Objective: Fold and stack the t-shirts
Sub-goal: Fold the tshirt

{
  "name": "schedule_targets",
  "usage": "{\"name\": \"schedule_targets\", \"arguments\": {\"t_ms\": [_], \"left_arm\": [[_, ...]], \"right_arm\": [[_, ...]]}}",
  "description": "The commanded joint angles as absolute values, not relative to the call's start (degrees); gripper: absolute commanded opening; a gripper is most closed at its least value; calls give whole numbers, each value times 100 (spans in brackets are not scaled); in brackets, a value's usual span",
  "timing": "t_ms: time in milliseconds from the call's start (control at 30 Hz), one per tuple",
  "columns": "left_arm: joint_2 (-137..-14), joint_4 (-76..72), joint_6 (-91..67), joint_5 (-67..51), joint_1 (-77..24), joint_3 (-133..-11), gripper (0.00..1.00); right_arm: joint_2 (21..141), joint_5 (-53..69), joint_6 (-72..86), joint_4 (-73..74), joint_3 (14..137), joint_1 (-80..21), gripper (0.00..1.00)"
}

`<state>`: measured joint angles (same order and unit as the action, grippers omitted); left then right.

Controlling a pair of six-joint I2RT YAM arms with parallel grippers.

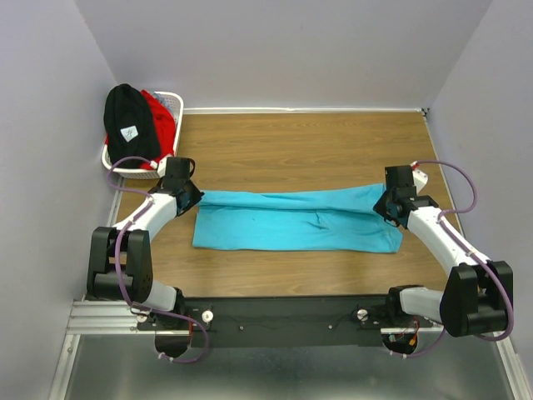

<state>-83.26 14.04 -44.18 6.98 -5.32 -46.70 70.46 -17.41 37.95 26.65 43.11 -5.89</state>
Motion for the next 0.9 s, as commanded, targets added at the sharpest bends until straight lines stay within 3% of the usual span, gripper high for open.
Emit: {"name": "schedule_targets", "arguments": {"t_ms": [0,133,167,200,233,267,333,500,867], "left_arm": [[-8279,1266,-4412,633,-475,-4553,0],[-8253,1204,-4386,554,-475,-4509,0],[-8227,1178,-4368,502,-466,-4500,0],[-8192,1169,-4351,475,-466,-4509,4],[-8157,1160,-4324,457,-457,-4500,17],[-8095,1143,-4298,457,-457,-4500,25],[-7876,1142,-4263,518,-457,-4517,39],[-7515,1178,-4157,650,-466,-4789,40],[-8762,1178,-4386,861,-1643,-5678,24]], "right_arm": [[6978,-1697,3946,2769,4175,-527,7],[7014,-1652,3973,2760,4140,-527,19],[6996,-1626,3973,2768,4140,-527,29],[6987,-1600,3973,2769,4148,-527,35],[6909,-1574,3947,2777,4166,-536,41],[6865,-1547,3938,2777,4183,-536,53],[6777,-1495,3841,2777,4236,-527,63],[6819,-723,3323,2751,4578,-545,64],[8287,-756,3173,2373,5695,-1827,64]]}}
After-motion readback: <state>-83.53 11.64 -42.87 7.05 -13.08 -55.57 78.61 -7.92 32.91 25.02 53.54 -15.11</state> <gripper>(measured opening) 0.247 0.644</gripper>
